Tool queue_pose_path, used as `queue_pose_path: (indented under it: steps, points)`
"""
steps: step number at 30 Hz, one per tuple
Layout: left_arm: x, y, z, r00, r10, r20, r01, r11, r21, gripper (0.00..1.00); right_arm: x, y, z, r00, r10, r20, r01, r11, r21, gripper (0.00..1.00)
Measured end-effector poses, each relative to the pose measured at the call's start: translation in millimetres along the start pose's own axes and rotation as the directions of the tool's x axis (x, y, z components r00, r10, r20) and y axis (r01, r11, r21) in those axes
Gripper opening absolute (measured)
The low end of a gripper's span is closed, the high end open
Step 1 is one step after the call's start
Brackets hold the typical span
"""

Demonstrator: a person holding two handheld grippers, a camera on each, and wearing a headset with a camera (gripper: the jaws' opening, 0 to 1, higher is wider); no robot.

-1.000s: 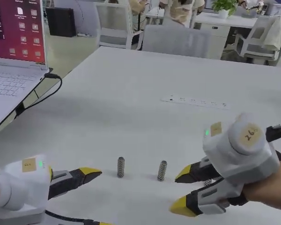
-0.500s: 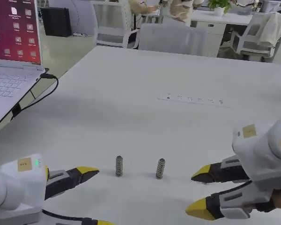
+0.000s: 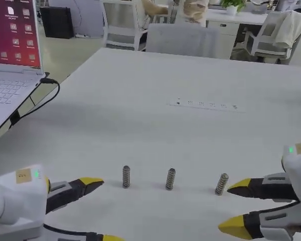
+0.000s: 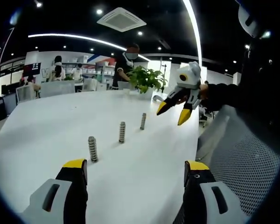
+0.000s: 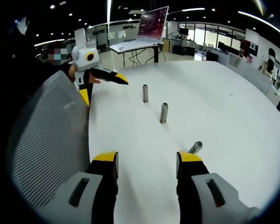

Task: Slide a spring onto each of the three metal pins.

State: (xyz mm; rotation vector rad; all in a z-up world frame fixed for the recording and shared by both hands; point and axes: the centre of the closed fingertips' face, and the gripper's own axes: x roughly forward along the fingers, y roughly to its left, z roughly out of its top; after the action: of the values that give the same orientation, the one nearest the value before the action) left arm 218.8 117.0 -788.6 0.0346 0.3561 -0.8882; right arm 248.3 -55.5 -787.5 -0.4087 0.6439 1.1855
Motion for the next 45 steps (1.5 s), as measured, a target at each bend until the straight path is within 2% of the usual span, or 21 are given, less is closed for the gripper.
queue_pose_path:
  steps: [5, 13, 17, 24, 30, 39, 45]
  points:
    - [-0.7, 0.8, -0.1, 1.0, 0.004, -0.001, -0.004, 1.0, -0.003, 0.83, -7.5, -7.7, -5.5, 0.9986, -0.04, 0.034, 0.039, 0.999, 0.036, 0.53]
    - [0.3, 0.9, -0.9, 1.0, 0.002, -0.005, -0.002, 1.0, -0.008, 0.83, -14.4, -15.7, -11.7, 0.9903, -0.098, 0.099, 0.093, 0.994, 0.06, 0.59]
    - [0.3, 1.7, -1.8, 1.0, 0.003, -0.007, -0.003, 1.0, -0.011, 0.84, -14.1, -18.3, -16.3, 0.9877, -0.118, 0.102, 0.114, 0.992, 0.048, 0.62]
    - [-0.2, 3.6, -3.5, 1.0, 0.007, -0.007, -0.007, 1.0, -0.017, 0.84, -13.9, -19.1, -22.5, 0.9826, -0.127, 0.136, 0.12, 0.991, 0.055, 0.68]
    - [-1.0, 4.8, -5.6, 0.9999, 0.01, -0.008, -0.01, 1.0, -0.025, 0.84, -14.2, -19.8, -29.9, 0.98, -0.139, 0.142, 0.131, 0.989, 0.065, 0.74]
    - [-0.8, 7.9, -8.1, 0.9999, 0.012, -0.01, -0.013, 0.999, -0.04, 0.85, -18.4, -22.6, -31.2, 0.9675, -0.176, 0.182, 0.162, 0.983, 0.089, 0.84]
    - [0.1, 9.2, -7.5, 0.9999, 0.011, -0.011, -0.012, 0.999, -0.038, 0.85, -21.6, -25.5, -32.9, 0.9626, -0.194, 0.19, 0.177, 0.979, 0.102, 0.89]
